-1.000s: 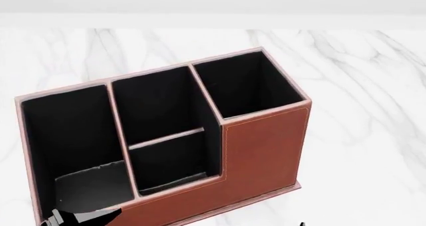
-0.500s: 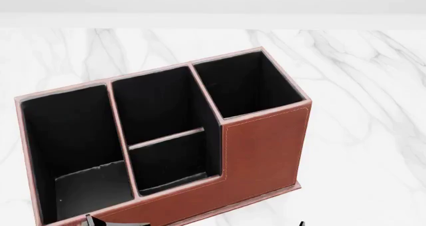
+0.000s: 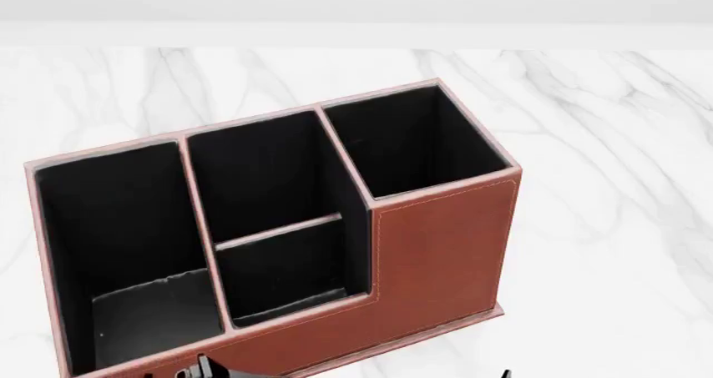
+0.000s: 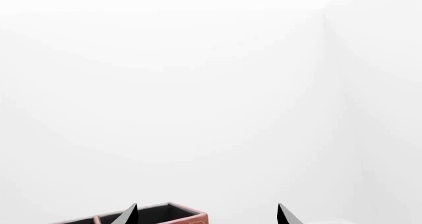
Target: Pick up the book and place it in the back compartment of the caddy.
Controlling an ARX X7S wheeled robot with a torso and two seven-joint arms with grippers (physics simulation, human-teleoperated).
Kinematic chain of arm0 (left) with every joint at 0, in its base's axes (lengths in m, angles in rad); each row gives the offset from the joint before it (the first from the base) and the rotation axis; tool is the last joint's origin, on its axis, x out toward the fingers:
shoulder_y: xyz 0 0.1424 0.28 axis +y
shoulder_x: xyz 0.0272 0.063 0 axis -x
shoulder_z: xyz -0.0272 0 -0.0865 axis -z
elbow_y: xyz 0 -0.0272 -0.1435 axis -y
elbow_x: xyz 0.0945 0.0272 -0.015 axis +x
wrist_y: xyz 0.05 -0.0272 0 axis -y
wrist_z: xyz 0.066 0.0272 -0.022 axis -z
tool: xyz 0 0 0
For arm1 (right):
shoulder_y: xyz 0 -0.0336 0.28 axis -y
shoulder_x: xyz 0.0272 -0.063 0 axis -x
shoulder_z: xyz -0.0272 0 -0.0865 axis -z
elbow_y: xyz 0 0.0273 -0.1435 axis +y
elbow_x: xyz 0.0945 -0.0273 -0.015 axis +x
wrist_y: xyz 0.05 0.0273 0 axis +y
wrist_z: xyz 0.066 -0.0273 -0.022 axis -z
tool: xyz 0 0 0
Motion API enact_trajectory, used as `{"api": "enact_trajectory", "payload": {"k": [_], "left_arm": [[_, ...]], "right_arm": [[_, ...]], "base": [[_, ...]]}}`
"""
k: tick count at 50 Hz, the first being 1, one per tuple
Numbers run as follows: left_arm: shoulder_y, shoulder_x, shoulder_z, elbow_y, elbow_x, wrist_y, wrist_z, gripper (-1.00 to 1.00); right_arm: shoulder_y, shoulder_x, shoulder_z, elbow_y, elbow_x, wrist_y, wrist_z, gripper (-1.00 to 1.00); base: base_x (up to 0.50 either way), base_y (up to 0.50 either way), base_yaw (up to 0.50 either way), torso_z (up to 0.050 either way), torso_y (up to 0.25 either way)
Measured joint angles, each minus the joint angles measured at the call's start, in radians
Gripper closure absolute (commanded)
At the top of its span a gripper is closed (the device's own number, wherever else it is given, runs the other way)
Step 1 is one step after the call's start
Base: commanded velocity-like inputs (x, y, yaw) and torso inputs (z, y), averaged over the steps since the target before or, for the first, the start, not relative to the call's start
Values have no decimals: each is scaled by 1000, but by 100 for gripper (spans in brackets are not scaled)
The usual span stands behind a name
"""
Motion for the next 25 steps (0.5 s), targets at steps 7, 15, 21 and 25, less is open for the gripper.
{"api": "enact_trajectory", "payload": {"k": [7, 15, 21, 25], "left_arm": [[-20, 22, 15, -28, 8, -3, 13, -100], [-41, 46, 32, -63, 17, -3, 28, -100], [-59, 66, 41, -97, 21, -1, 41, -100], [-71, 80, 45, -120, 24, 1, 47, -100]], "right_arm": [[-1, 2, -1, -1, 0, -1, 3, -100], [-1, 3, -3, -1, 0, -2, 5, -100], [0, 4, -4, 0, -1, -3, 6, -100], [0, 5, -5, 0, -1, -3, 7, -100]], "base": [[0, 0, 0, 0, 0], [0, 0, 0, 0, 0], [0, 0, 0, 0, 0], [0, 0, 0, 0, 0]]}}
